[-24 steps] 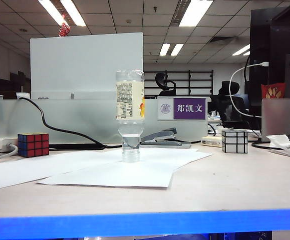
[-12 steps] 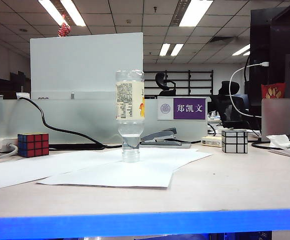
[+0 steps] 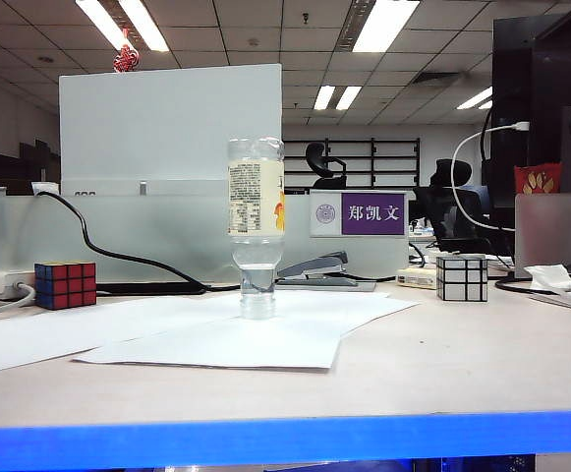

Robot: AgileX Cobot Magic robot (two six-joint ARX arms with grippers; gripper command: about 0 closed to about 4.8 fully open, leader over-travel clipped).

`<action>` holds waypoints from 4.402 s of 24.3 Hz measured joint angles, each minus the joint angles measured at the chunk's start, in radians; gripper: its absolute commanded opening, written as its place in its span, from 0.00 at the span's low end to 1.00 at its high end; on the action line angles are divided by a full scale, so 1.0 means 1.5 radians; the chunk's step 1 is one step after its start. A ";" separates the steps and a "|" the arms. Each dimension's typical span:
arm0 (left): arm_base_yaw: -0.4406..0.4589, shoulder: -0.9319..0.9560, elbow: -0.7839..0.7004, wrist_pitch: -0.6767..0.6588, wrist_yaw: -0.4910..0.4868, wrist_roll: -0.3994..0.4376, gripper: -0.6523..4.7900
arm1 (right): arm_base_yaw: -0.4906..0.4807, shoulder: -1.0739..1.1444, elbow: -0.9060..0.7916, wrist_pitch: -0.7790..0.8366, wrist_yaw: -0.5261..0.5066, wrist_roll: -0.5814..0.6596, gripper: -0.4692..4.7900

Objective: Flip the plastic bottle upside down.

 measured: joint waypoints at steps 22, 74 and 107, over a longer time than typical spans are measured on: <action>0.000 0.000 0.000 -0.001 0.000 0.001 0.11 | 0.000 0.000 0.000 0.000 0.000 0.000 0.11; 0.000 0.000 0.000 -0.001 0.002 0.001 0.11 | -0.589 -0.107 -0.068 -0.101 -0.301 0.046 0.11; 0.000 0.000 0.000 -0.001 0.002 0.001 0.11 | -0.548 -0.107 -0.068 -0.083 -0.251 0.017 0.11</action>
